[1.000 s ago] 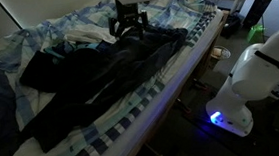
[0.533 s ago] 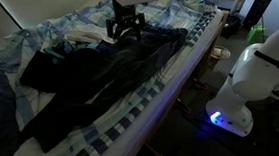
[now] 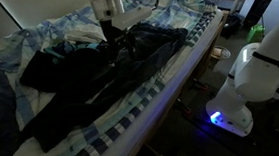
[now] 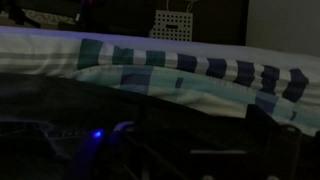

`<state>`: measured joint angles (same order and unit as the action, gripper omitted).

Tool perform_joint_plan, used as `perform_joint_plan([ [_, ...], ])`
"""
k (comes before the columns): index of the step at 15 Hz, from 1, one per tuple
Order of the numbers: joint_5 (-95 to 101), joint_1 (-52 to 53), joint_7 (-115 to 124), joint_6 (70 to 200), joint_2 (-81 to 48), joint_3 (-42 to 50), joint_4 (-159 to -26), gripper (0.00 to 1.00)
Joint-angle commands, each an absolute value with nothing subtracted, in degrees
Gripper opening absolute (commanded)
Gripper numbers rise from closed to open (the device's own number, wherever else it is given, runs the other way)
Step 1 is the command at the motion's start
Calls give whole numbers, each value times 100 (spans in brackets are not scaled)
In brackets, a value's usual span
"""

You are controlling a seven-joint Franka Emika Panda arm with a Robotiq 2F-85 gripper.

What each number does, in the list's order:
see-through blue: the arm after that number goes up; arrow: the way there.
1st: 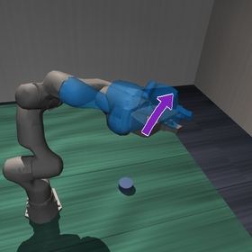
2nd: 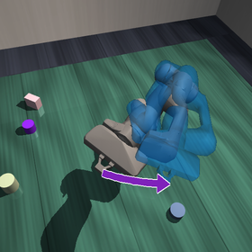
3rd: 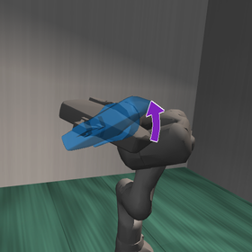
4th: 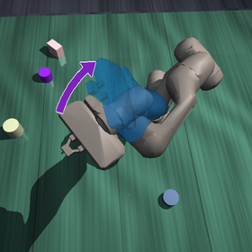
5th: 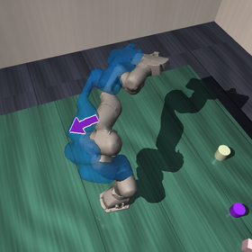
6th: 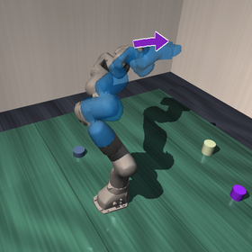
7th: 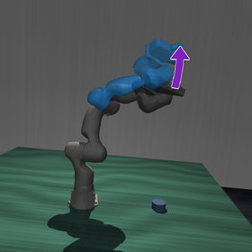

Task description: Fold the pair of pants

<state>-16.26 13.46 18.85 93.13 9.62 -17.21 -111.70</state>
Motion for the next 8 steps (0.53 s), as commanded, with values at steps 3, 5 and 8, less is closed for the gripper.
perform_joint_plan([
  [3, -1207, 1707, 1020, 9171, 289, -1985, -10738, 100],
  [5, -881, 1832, 638, 9108, 29, -2059, -10581, 100],
  [8, -477, 2008, 47, 9060, -309, -2144, -10371, 100],
])
